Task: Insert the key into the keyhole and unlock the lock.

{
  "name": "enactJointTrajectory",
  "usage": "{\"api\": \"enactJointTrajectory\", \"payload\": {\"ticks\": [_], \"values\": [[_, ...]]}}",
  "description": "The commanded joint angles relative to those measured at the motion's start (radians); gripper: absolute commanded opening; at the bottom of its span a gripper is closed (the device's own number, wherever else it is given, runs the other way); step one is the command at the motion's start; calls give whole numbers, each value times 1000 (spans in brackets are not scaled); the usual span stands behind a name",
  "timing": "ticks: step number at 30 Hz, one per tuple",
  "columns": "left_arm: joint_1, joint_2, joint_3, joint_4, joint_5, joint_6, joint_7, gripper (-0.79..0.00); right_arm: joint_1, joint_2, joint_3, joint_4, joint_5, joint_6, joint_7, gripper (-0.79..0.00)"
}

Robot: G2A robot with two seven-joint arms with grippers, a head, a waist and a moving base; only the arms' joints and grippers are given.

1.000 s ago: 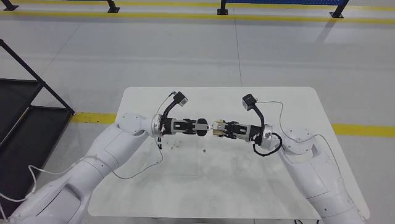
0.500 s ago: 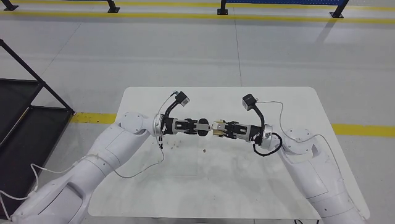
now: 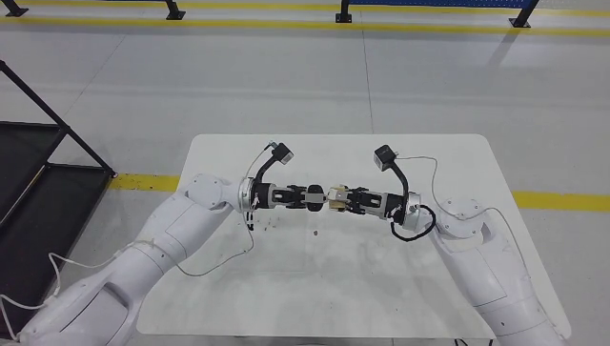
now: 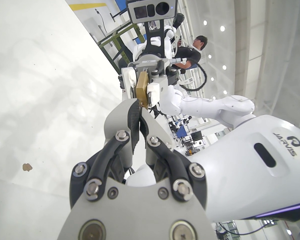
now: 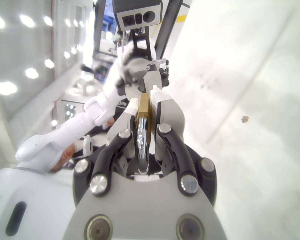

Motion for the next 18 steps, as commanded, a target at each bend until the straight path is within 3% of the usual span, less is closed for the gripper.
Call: {"api": "enactJointTrajectory", "payload": {"ticks": [1,18], "values": [[1,1,0,-3,5,-5,6,-785,0,0,0,0,0,0,0,-785],[21,23,4,-39,126,-125,125,-785,0,0,0,0,0,0,0,-785]]}}
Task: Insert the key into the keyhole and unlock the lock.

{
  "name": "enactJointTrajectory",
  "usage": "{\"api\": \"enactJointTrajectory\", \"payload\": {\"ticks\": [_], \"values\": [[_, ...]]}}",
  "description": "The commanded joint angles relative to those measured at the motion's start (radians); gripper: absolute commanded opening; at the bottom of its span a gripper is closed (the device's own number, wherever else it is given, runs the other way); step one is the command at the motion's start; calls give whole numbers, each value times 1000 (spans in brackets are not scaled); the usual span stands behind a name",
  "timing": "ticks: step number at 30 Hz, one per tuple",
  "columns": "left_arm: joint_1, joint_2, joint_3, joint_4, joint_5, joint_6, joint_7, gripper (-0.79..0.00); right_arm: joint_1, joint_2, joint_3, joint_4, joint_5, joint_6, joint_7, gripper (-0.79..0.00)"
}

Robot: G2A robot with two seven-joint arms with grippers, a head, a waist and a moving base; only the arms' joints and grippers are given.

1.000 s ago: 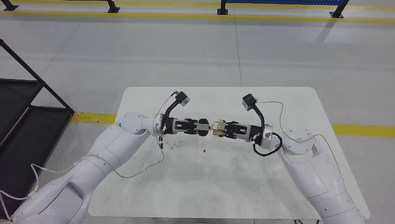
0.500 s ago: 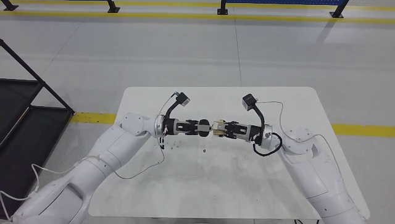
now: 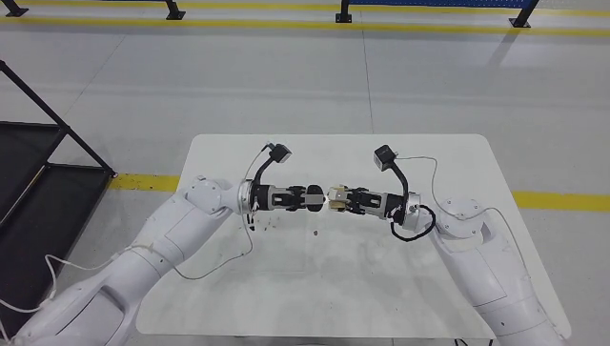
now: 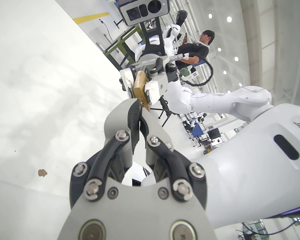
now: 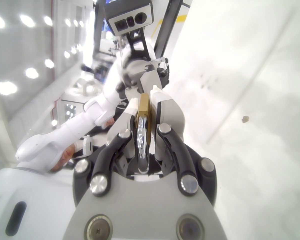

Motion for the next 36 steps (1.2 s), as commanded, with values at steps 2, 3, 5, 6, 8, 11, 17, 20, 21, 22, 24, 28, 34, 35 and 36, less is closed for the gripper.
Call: {"api": "enactJointTrajectory", "payload": {"ticks": [2,3,5,6,8,11,17,20,21,22,24,28,34,35,36], "values": [[3,4,2,-6,20,-23,23,-785,0,0,0,0,0,0,0,-785],[3,6,3,-9,29,-30,31,-785,0,0,0,0,0,0,0,-785],[4,9,6,-12,42,-45,46,-785,0,0,0,0,0,0,0,-785],[3,11,6,-11,52,-53,53,-785,0,0,0,0,0,0,0,-785],[4,13,7,-10,69,-69,69,-785,0,0,0,0,0,0,0,-785],[5,15,8,-9,99,-93,94,-785,0,0,0,0,0,0,0,-785],[8,16,5,-6,144,-132,133,-785,0,0,0,0,0,0,0,-785],[10,15,3,-8,157,-145,145,-785,0,0,0,0,0,0,0,-785],[11,15,3,-9,160,-147,147,-785,0,0,0,0,0,0,0,-785],[11,15,2,-9,162,-149,149,-785,0,0,0,0,0,0,0,-785],[12,14,-1,-9,167,-153,154,-785,0,0,0,0,0,0,0,-785],[14,12,-6,-11,172,-156,157,-785,0,0,0,0,0,0,0,-785],[16,9,-14,-13,188,-157,163,-785,0,0,0,0,0,0,0,-785],[16,9,-16,-14,193,-158,165,-785,0,0,0,0,0,0,0,-785],[17,8,-17,-16,198,-160,168,-785,0,0,0,0,0,0,0,-785]]}}
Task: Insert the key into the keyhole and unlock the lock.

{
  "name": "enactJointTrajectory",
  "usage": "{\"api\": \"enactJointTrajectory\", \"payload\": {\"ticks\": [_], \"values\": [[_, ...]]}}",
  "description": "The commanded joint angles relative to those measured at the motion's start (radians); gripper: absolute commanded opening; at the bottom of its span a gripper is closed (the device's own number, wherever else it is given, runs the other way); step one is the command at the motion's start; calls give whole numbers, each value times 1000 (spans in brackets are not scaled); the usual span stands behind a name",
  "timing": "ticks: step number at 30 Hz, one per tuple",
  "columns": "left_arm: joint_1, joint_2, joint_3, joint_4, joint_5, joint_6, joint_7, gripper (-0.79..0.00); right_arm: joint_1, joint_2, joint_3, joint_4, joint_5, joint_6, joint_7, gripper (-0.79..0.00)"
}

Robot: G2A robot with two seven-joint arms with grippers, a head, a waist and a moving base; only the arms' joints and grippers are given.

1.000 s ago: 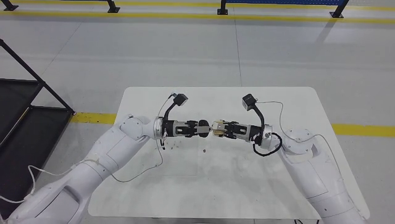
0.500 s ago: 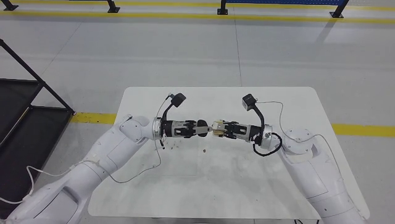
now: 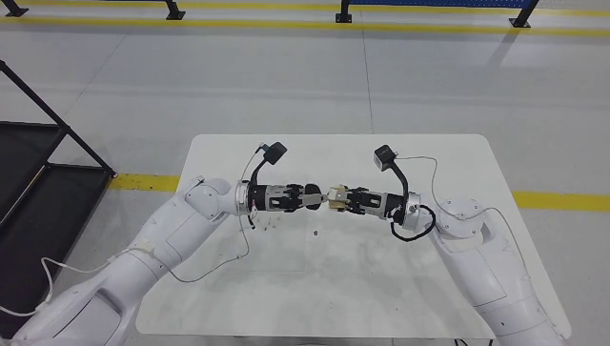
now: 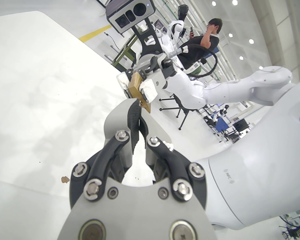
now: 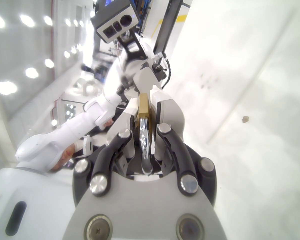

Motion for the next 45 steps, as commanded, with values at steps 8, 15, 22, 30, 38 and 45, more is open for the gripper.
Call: {"api": "enactJointTrajectory", "payload": {"ticks": [8,15,22,30,38,45], "values": [[5,-4,-16,-11,64,-9,31,-785,0,0,0,0,0,0,0,-785],[15,-6,-36,-23,153,-30,79,-785,0,0,0,0,0,0,0,-785],[38,-7,-66,-58,260,-30,148,-785,0,0,0,0,0,0,0,-785],[60,-8,-93,-80,360,-30,217,-785,0,0,0,0,0,0,0,-785],[79,-10,-117,-104,457,-30,288,-785,0,0,0,0,0,0,0,-785],[99,-9,-135,-129,545,-30,351,-785,0,0,0,0,0,0,0,-785]]}}
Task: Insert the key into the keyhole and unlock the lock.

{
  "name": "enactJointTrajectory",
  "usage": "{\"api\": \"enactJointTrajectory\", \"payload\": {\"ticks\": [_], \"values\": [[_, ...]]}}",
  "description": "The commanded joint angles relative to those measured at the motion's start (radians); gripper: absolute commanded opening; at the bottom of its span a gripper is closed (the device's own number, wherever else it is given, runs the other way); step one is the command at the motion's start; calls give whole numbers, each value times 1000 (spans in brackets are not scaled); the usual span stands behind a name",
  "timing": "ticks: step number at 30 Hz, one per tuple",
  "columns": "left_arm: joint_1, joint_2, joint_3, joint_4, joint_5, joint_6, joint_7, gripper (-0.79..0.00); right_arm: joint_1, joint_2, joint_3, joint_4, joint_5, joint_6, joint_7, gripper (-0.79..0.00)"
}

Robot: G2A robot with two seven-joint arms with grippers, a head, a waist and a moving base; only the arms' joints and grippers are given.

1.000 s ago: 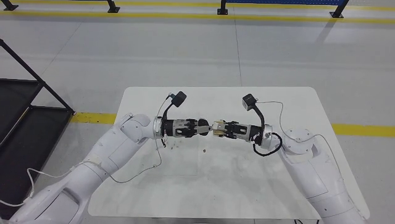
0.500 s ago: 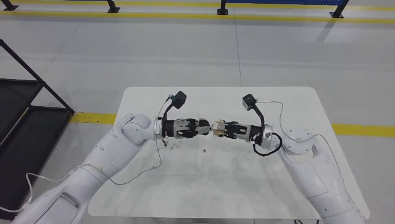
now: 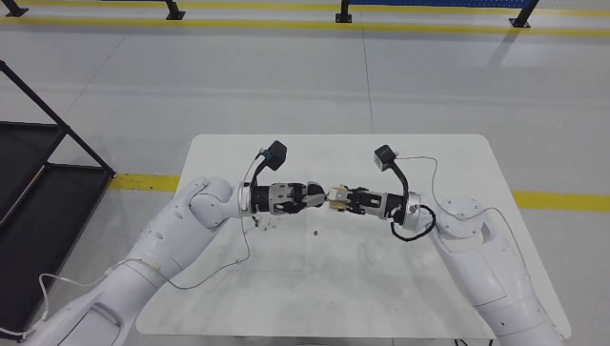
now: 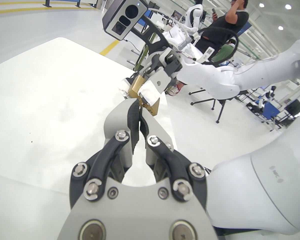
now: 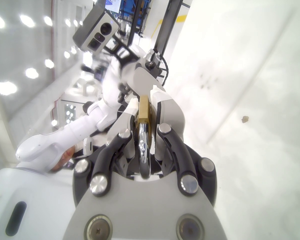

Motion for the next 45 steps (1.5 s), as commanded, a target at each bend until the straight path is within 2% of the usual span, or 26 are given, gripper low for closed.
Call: {"api": "enactJointTrajectory", "payload": {"ticks": [1,15,28,45], "values": [[4,1,-3,-7,22,0,13,-785,0,0,0,0,0,0,0,-785],[44,5,-36,-51,211,0,140,-785,0,0,0,0,0,0,0,-785],[83,-3,-72,-86,381,10,280,-785,0,0,0,0,0,0,0,-785],[107,-9,-95,-120,489,44,324,-785,0,0,0,0,0,0,0,-785]]}}
